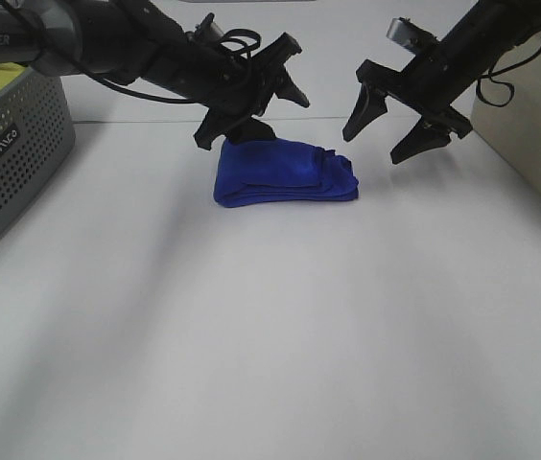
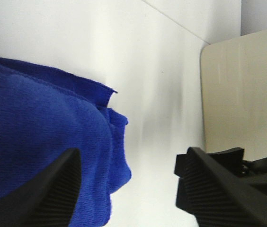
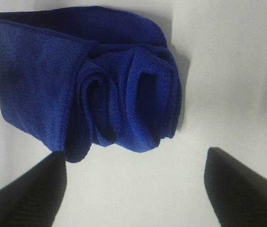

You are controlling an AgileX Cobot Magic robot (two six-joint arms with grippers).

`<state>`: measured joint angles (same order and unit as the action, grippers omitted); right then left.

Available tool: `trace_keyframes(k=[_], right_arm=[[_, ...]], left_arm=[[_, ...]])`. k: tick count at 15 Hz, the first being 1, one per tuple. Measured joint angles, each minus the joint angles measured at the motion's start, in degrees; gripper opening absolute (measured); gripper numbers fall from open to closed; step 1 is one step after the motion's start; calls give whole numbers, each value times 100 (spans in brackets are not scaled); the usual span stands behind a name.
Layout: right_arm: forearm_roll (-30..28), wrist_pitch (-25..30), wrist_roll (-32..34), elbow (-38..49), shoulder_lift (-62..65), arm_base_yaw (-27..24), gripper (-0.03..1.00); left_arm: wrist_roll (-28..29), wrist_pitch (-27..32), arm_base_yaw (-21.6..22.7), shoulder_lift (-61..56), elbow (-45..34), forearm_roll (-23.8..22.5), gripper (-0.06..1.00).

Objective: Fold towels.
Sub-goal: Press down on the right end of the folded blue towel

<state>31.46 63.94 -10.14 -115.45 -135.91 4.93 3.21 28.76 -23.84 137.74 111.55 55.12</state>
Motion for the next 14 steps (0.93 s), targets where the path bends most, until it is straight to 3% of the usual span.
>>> trace_keyframes(k=[2, 4, 7, 10, 11, 14], right_arm=[[390, 166, -17, 0, 0, 0, 75], [619, 252, -115, 0, 17, 0, 75], [1576, 355, -647, 0, 132, 241, 75], [2252, 143, -1266, 0, 57, 745, 75], [2979, -155, -1633, 0, -223, 808, 75], [3535, -252, -1988, 0, -785, 613, 75]], left_arm=[[-550, -143, 69, -40, 0, 395, 62], [-865, -143, 178, -103, 0, 390, 62], [-1719, -34, 647, -395, 0, 355, 62], [-1937, 229, 985, -602, 0, 92, 62], [-1954, 458, 1060, -665, 0, -6, 62], [-1954, 625, 1060, -665, 0, -97, 62]])
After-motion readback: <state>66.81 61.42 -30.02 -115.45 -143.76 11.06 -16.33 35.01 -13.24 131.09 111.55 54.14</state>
